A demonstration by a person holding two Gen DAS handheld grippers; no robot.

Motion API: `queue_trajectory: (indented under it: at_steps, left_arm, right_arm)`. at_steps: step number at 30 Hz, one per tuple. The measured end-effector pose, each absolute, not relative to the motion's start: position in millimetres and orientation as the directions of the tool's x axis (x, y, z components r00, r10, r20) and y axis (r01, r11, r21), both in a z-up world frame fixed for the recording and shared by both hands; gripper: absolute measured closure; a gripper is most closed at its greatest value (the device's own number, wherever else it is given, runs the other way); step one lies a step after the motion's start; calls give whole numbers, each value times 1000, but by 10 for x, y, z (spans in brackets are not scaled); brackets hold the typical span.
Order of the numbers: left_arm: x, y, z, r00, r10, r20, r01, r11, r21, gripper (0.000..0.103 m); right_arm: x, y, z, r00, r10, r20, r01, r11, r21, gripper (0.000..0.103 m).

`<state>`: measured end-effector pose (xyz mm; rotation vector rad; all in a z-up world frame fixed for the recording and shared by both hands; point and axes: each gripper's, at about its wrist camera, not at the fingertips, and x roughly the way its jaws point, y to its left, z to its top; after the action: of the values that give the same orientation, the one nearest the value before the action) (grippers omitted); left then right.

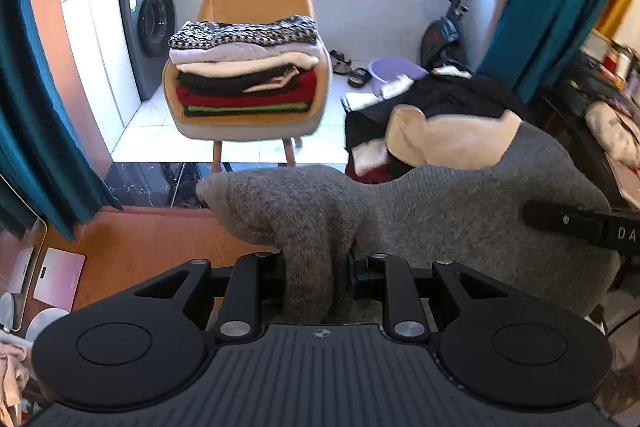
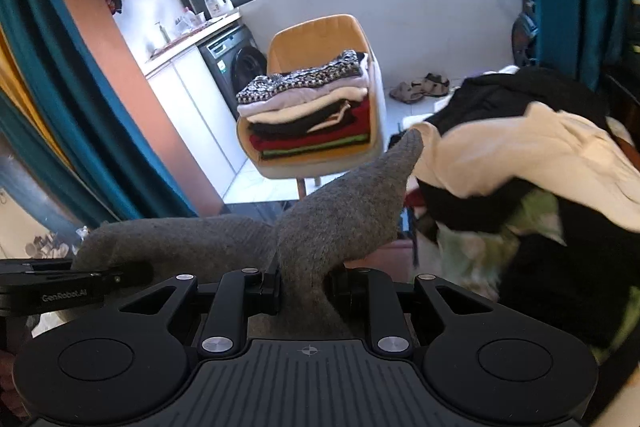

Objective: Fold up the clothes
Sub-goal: 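Carry the folded sweater with both grippers toward the yellow chair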

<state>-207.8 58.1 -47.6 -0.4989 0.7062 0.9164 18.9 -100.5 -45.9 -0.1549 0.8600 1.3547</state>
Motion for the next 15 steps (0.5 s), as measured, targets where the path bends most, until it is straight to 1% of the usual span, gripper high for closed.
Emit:
queue_trajectory:
  at_steps: [7, 15]
  left_arm:
    - [-1783, 1420, -639, 466, 486, -739, -814, 564, -142, 80]
    - [-1597, 2525, -916, 559, 369, -742, -717, 664, -210, 80]
  right_arm:
    - [554, -188, -549, 15, 777, -630, -875, 314, 367, 85]
    - [772, 665, -839, 129, 722, -680, -816, 467, 340, 85]
